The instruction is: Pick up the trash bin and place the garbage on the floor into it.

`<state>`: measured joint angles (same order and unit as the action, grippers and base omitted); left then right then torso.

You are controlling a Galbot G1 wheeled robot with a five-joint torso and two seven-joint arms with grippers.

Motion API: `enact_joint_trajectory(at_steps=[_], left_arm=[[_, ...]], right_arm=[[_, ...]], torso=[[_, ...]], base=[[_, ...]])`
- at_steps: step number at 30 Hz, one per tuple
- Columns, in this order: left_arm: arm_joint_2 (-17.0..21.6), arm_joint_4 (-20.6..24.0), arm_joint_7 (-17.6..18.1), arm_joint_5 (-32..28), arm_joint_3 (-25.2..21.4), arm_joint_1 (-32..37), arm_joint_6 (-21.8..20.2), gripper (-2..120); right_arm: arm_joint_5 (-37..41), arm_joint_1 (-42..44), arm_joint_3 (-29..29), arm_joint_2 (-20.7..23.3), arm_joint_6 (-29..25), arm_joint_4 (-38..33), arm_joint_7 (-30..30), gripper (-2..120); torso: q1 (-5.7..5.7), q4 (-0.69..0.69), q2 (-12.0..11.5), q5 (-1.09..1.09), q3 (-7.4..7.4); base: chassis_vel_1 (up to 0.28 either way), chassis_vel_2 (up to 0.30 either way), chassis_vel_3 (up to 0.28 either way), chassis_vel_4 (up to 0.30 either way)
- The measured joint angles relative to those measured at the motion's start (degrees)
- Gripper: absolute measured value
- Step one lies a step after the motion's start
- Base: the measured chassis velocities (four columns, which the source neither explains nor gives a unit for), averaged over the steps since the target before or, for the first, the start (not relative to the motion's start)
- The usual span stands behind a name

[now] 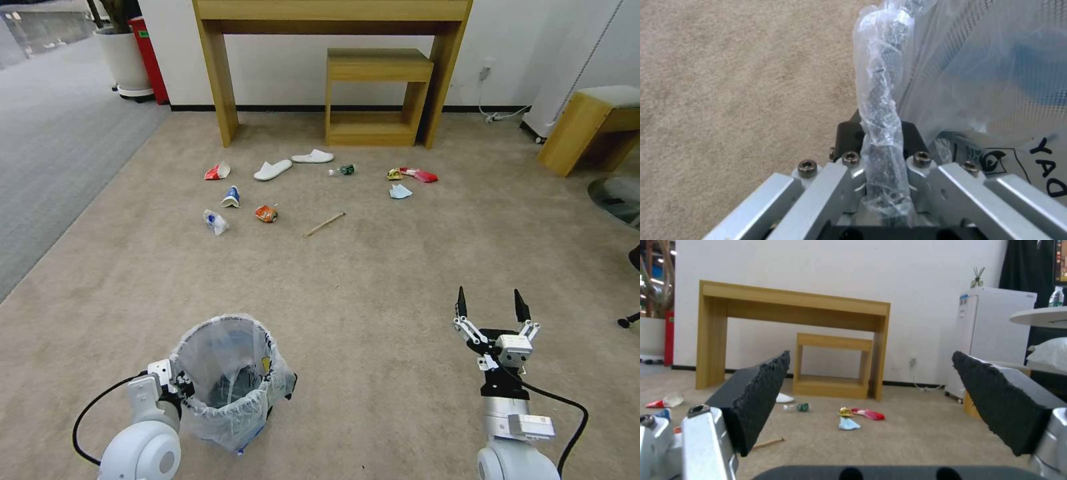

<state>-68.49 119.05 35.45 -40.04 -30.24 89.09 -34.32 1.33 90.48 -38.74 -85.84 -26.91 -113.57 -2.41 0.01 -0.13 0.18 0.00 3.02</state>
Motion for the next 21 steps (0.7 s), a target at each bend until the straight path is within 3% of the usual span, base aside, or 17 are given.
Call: enact_joint_trajectory(at_steps=[21], left_arm=[[-2.42,2.45,-1.7,1.27,-2.15,0.03,0.74,1]], right_arm=[[0.65,-0.24,0.0,2.2,0.59,0.43,-0.28,92]], torso=[[0.0,0.0,0.0,0.0,0.01]], base=[[0.0,0.0,0.0,0.0]])
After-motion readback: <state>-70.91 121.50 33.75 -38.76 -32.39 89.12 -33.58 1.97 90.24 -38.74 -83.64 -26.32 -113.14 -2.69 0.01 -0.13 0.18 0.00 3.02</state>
